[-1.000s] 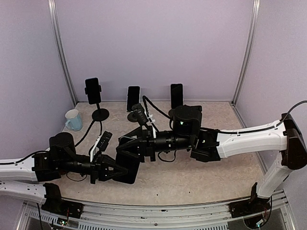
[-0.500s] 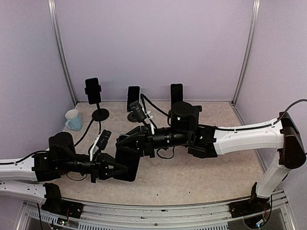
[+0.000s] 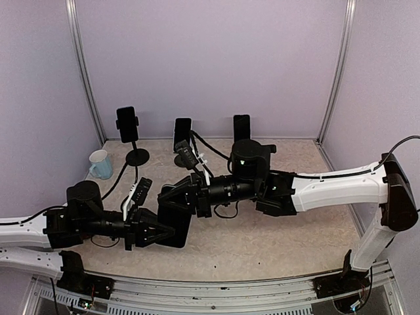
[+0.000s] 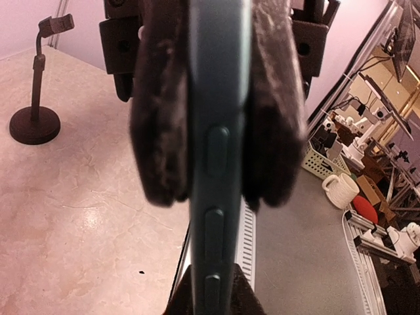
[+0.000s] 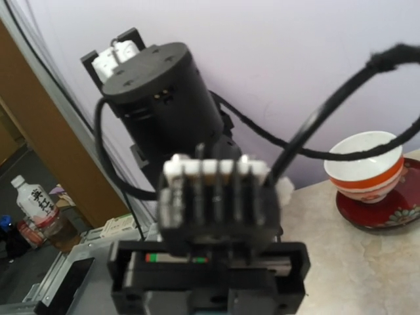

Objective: Place the phone on the phone stand
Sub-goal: Pass from the left arm to the right, then move the phone stand to the center of the board.

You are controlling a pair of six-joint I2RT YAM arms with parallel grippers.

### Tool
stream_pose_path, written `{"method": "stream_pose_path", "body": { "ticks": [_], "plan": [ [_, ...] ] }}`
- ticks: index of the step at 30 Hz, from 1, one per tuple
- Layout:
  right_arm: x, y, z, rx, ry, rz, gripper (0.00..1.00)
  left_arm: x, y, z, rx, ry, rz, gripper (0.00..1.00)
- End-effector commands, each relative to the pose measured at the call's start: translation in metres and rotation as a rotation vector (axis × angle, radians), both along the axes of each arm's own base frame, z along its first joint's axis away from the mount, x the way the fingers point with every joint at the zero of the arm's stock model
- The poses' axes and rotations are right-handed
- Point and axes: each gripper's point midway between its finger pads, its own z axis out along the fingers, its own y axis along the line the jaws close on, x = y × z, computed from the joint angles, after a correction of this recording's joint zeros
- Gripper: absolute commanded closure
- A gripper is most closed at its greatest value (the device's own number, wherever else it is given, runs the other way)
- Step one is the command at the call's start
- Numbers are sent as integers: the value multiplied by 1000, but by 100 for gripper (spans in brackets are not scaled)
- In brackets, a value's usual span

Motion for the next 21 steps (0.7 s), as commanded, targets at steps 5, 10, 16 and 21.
{"method": "stream_pose_path", "body": {
  "ticks": [5,10,16,21],
  "plan": [
    [13,-5,20,42,-32,-76,100,1,-1,29,-61,-39,13,54],
    [24,-20,31,58,-46,-150,100,2,4,31,-67,-49,31,27],
    [41,-44,46,71,-130,-309,100,4,6,30,-68,-48,44,14],
    [53,-73,66,109,-177,-454,100,5,5,27,-62,-45,49,7]
  ]
}}
